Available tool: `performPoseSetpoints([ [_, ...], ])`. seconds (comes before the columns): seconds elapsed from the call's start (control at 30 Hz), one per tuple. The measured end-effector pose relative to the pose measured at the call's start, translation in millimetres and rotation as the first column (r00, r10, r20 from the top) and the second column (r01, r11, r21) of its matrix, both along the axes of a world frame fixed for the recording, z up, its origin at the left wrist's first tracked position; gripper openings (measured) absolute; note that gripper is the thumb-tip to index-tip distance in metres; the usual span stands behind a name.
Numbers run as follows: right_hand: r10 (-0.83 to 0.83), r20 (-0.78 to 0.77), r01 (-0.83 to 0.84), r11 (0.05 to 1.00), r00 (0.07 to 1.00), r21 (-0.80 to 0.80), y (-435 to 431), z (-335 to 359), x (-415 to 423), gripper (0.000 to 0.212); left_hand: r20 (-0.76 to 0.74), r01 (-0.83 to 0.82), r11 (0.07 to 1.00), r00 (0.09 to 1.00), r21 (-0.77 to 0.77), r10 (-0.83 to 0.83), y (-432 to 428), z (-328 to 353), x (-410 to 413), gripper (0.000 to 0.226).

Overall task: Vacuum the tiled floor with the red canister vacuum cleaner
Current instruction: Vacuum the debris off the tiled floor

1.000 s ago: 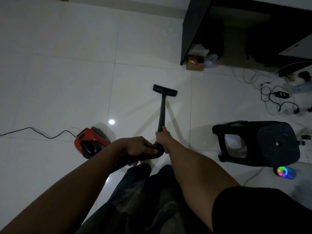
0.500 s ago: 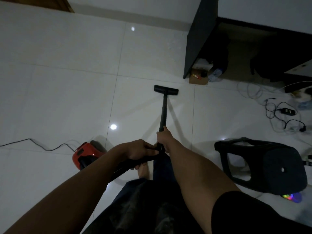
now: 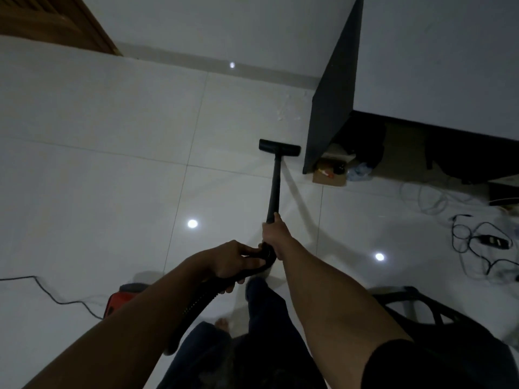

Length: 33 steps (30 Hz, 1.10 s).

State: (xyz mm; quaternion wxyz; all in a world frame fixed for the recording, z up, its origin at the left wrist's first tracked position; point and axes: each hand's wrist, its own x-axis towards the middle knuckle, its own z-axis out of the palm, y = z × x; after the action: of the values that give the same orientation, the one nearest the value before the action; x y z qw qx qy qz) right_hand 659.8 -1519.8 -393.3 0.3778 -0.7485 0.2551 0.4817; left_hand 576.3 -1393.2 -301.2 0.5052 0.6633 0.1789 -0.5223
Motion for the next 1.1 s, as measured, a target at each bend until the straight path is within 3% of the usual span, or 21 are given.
performPoseSetpoints([
  [0.23,0.023,-0.010,-0.023,1.000,1.000,-0.019,11,4,97,0.064,0.090,-0.045,0.999,0.995,0.019,0.043,5,0,87,0.050],
  [0.37,0.138,0.011,-0.137,0.990,0.990,-0.028,29,6,141,0.064,0.139,-0.071,0.996,0.988,0.062,0.062,23,-4,124,0.050],
  [0.47,0.152,0.010,-0.152,0.988,0.988,-0.012,46,7,169,0.064,0.083,-0.112,0.994,0.990,0.017,0.110,39,-7,150,0.045],
  [0.57,0.073,0.004,-0.073,0.997,0.997,0.007,65,6,193,0.064,0.062,-0.120,0.993,0.991,0.009,0.120,58,-9,177,0.050],
  [0.7,-0.204,-0.056,0.205,0.979,0.977,0.004,102,12,224,0.060,0.061,-0.091,0.996,0.994,0.021,0.090,96,-10,211,0.054],
  [0.77,-0.249,-0.035,0.250,0.968,0.968,0.024,119,8,238,0.062,0.054,-0.097,0.994,0.994,0.043,0.094,119,-10,228,0.054],
  [0.87,-0.227,-0.022,0.228,0.971,0.974,0.076,138,11,255,0.064,0.035,-0.102,0.994,0.994,0.048,0.101,143,-10,246,0.054],
  [0.97,-0.158,-0.032,0.155,0.985,0.987,-0.077,143,14,277,0.073,0.028,-0.112,0.994,0.993,0.020,0.111,145,-11,260,0.053],
  [1.1,0.010,-0.038,-0.015,0.989,0.999,-0.148,142,16,303,0.079,0.044,-0.147,0.989,0.988,-0.020,0.148,139,-13,279,0.050],
])
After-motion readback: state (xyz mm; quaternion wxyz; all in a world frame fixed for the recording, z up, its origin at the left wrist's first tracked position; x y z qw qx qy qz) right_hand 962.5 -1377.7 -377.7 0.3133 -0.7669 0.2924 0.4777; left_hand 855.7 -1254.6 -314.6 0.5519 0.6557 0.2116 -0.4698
